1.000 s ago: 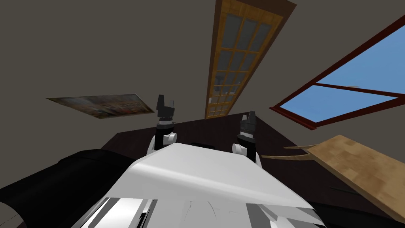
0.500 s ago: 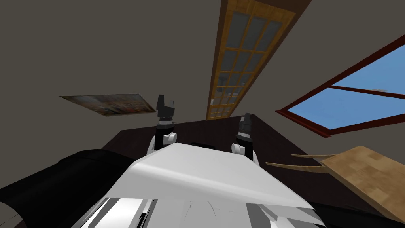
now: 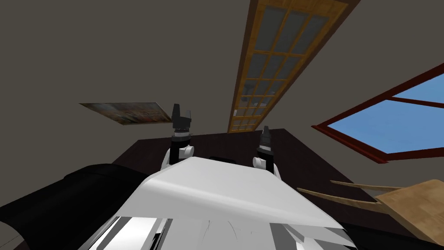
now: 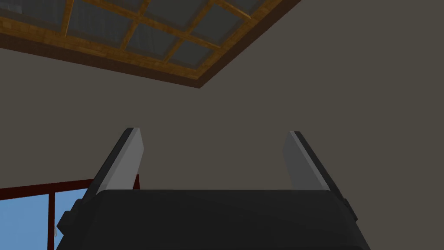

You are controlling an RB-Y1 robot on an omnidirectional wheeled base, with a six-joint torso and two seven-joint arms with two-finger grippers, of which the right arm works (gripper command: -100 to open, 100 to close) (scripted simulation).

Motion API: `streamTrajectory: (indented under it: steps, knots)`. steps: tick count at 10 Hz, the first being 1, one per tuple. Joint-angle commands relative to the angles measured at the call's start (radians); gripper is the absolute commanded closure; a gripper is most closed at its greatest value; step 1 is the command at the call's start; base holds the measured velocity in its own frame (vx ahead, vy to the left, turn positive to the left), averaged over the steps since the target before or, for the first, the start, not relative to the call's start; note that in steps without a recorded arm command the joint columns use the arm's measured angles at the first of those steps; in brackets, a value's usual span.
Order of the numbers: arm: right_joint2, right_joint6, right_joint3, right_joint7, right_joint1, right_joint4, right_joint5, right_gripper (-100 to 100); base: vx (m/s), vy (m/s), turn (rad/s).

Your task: Pull the door open

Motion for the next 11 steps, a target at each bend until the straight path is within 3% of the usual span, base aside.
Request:
streamTrajectory:
  steps: [1, 8, 11]
  knots:
    - [-0.008, -0.012, -0.004, 0.039, -0.009, 0.041, -0.004, -100, 0.097, -0.023, 0.139]
    - [-0.04, -0.07, -0.025, 0.212, -0.073, 0.246, -0.023, -100, 0.098, -0.019, 0.127]
    - [-0.048, -0.087, -0.031, 0.264, -0.091, 0.307, -0.029, -100, 0.075, -0.023, 0.102]
